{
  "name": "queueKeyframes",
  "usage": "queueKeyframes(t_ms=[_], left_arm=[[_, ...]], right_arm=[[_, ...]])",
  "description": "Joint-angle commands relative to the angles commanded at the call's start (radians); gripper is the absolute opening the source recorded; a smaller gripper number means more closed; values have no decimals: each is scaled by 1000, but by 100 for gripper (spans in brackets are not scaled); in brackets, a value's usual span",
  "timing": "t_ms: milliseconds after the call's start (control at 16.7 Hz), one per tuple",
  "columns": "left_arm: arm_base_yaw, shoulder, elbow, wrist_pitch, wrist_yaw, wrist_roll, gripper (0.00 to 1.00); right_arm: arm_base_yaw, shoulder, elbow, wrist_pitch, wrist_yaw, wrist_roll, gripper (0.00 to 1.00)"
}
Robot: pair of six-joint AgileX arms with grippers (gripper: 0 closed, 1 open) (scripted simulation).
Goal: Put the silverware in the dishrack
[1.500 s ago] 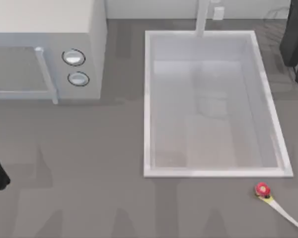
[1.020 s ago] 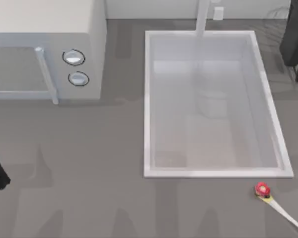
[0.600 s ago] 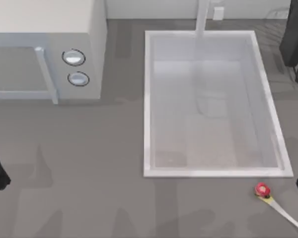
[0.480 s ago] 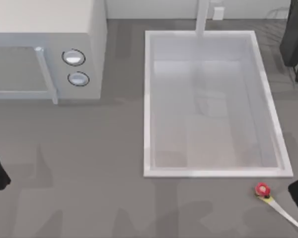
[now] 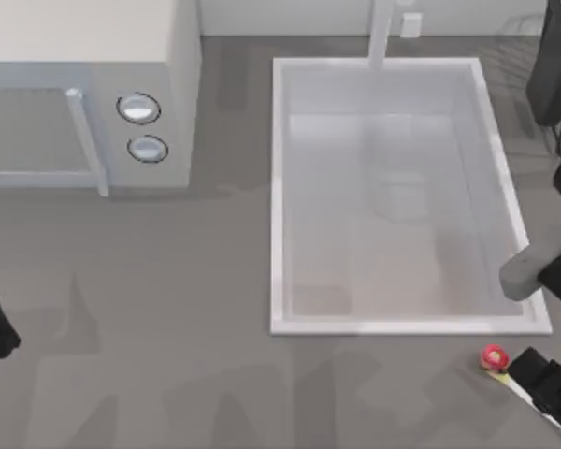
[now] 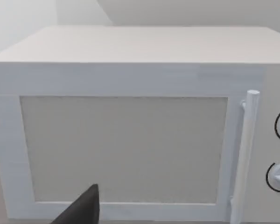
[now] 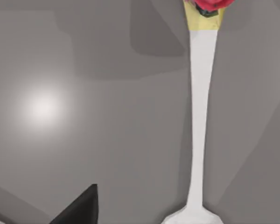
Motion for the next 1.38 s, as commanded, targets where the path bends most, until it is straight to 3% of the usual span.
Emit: queueKeyframes(t_ms=[420, 960, 1320, 1380], left_arm=[[0, 0, 0, 0, 0, 0, 100], [0, 0, 0, 0, 0, 0, 100], [0, 0, 0, 0, 0, 0, 100], [0, 0, 0, 0, 0, 0, 100]], right_arm=[[-2, 8, -10, 14, 0, 0, 100], [5, 197, -218, 418, 0, 6, 100], [6, 225, -247, 469, 0, 7, 100], [6, 225, -247, 469, 0, 7, 92]])
